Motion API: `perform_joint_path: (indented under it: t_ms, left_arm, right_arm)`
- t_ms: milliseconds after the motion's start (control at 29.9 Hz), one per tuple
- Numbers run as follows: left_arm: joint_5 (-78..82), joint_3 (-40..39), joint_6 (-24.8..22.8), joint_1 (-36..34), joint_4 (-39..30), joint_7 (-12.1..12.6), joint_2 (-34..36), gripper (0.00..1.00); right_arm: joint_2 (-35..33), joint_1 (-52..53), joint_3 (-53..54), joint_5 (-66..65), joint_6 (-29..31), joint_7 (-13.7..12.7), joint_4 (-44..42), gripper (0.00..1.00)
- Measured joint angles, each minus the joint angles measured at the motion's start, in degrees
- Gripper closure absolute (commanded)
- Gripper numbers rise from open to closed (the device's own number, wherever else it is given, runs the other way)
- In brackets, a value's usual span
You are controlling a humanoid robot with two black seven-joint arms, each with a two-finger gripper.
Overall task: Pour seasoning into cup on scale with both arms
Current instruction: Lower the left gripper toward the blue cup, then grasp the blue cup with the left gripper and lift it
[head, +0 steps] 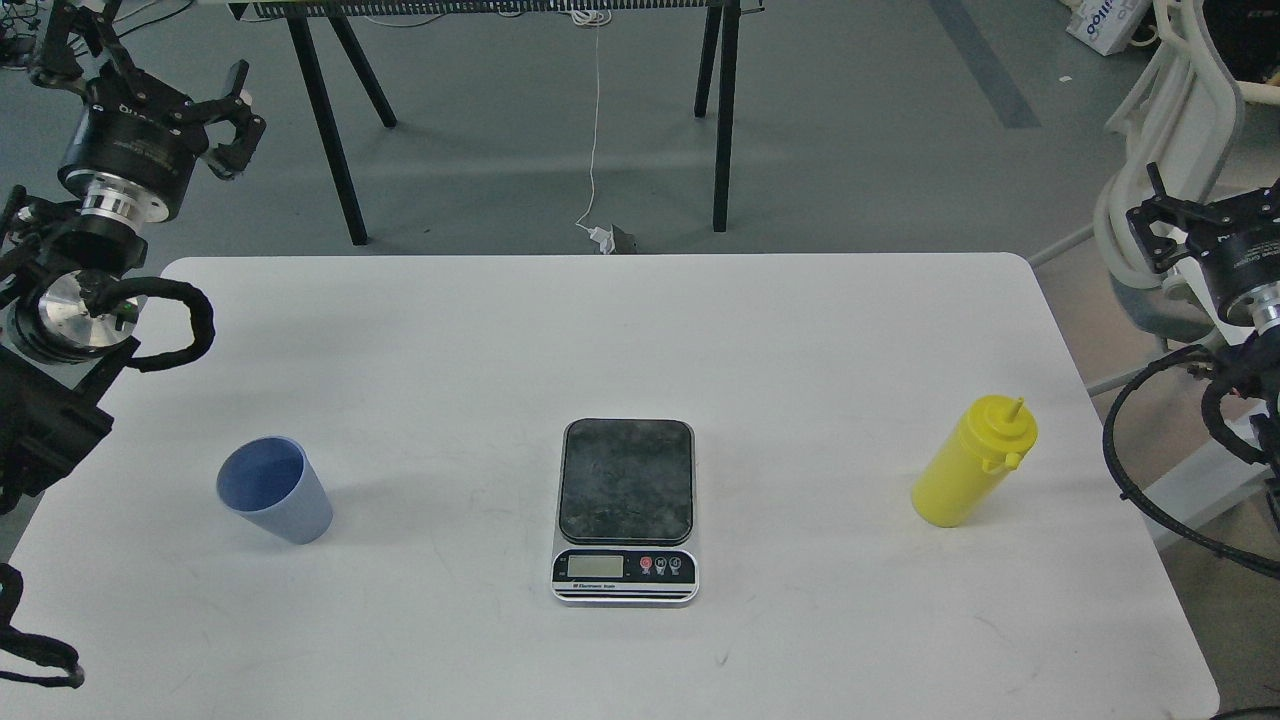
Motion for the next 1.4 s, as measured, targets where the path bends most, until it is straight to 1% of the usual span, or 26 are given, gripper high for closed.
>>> perform_joint_path:
  t_ms: [200,334,401,468,568,635,768,835,902,969,1069,1203,1303,1403]
  left_arm:
    - [-0.05,0.00,0.12,0.00,-0.12,0.02,-0.18,0.00]
    - [-0.04,-0.24,-1.11,0.38,-1.53,-0.03,0.72,0.00]
    - [0.08,0.09,-1.50,0.73,-3.52,0.26,1.81,0.00]
    - [0.48,0.68,-1.88,1.91,-7.38,0.48,4.11,0.00]
    - [2.98,1.33,-2.04,4.76,-15.52,0.49,8.79,0.01]
    - [7.97,1.37,-1.81,6.50,-21.26,0.19,11.84,0.01]
    - [19.78,1.24,-0.55,9.73,-30.40,-0.28,17.76,0.02]
    - [27.21,1.41,1.26,10.86,-34.49,-0.38,21.36,0.06]
    - [35.62,1.50,3.23,11.67,-37.88,-0.76,24.92,0.06]
    - [45.03,1.51,5.46,12.62,-40.22,-2.47,28.12,0.07]
    - [57.32,1.59,9.09,14.74,-41.24,-4.50,31.24,0.11]
    - [70.86,1.67,13.90,19.60,-41.39,-4.89,33.78,0.12]
    - [82.95,2.21,18.37,23.31,-41.33,-4.93,34.56,0.12]
    - [97.46,4.46,25.09,26.55,-40.74,-4.95,34.67,0.19]
  right_arm:
    - [-0.50,-0.34,0.01,0.00,0.00,0.07,2.23,0.00]
    - [-0.59,-0.93,0.16,0.19,0.00,0.08,2.94,0.00]
    - [-0.59,-1.69,0.30,0.28,0.00,0.09,3.89,0.00]
    - [-0.59,-2.66,0.84,0.34,0.00,0.09,4.78,0.00]
    - [-0.53,-4.12,2.00,0.35,0.00,0.15,5.82,0.00]
    - [-0.41,-4.81,2.57,0.35,0.00,0.22,6.12,0.00]
    - [-0.15,-5.57,3.17,0.39,0.00,0.45,6.23,0.00]
    - [-0.08,-6.24,3.78,0.43,0.00,0.73,6.23,0.00]
    - [-0.05,-7.02,4.37,0.44,0.00,0.88,6.24,0.00]
    - [-0.04,-7.95,4.94,0.48,0.00,0.93,6.23,0.00]
    - [-0.08,-9.14,6.15,0.52,0.00,0.96,6.23,0.00]
    - [-0.51,-10.35,7.23,0.53,0.00,0.96,6.20,0.00]
    - [-0.52,-11.39,7.45,0.56,0.00,0.96,6.20,0.00]
    - [-0.58,-12.07,7.64,0.62,0.00,0.96,6.20,0.00]
